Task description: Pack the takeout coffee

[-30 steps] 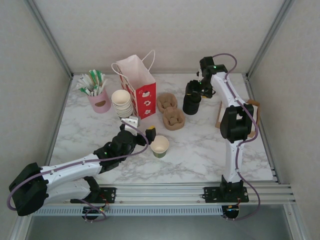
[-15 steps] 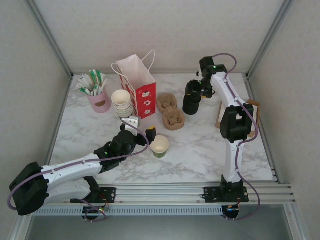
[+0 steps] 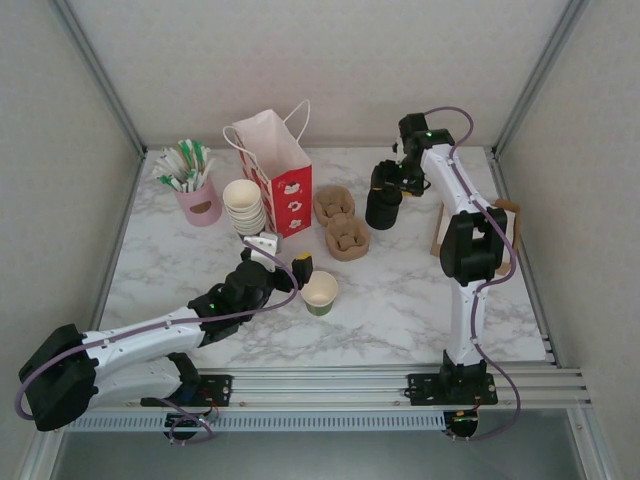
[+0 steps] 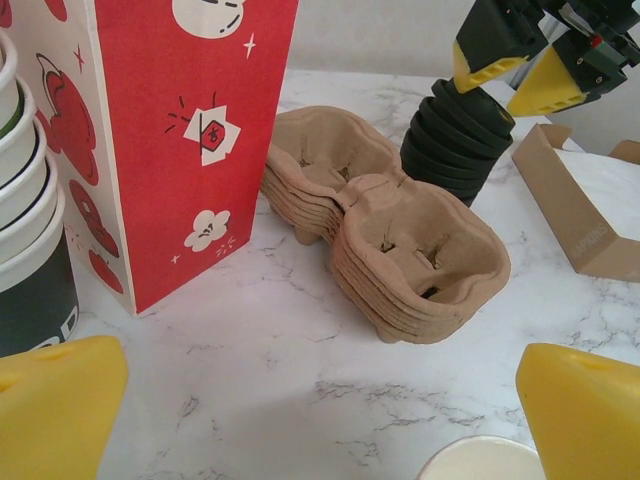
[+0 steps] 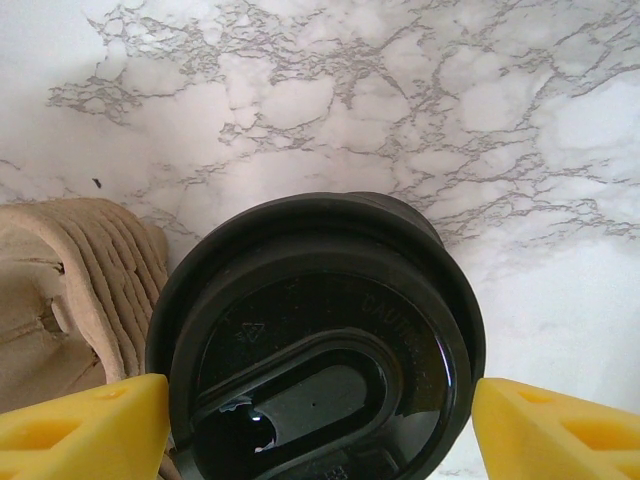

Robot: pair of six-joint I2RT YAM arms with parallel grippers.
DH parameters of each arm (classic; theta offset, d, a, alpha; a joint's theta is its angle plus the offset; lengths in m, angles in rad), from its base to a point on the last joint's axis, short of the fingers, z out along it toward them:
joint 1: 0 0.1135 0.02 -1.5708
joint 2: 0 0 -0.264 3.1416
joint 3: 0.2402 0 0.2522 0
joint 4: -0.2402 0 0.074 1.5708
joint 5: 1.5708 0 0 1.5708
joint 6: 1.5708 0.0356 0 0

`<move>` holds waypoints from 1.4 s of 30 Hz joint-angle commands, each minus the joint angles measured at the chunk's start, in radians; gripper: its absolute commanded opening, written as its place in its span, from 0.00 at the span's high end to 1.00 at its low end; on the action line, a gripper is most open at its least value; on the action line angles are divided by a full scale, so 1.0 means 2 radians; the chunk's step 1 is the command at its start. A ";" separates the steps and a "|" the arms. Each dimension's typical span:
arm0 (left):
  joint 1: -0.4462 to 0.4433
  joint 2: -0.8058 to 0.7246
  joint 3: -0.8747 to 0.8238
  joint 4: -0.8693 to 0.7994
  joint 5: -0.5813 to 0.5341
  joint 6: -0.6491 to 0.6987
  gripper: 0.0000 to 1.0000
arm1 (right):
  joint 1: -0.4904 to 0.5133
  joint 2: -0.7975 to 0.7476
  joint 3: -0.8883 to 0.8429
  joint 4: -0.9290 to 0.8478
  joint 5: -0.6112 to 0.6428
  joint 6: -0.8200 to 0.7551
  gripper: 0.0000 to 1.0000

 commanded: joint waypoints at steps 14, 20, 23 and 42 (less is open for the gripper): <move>0.003 0.005 0.019 0.005 0.004 0.009 0.00 | 0.006 0.003 0.006 -0.004 -0.016 0.000 0.27; 0.003 0.006 0.019 0.005 0.005 0.009 0.00 | 0.006 -0.005 0.007 -0.004 -0.017 0.001 0.27; 0.003 0.005 0.019 0.005 0.005 0.009 0.00 | 0.006 -0.008 0.008 -0.006 -0.018 0.001 0.27; 0.003 0.004 0.019 0.004 0.004 0.010 0.00 | 0.008 -0.020 0.014 -0.013 -0.012 0.002 0.27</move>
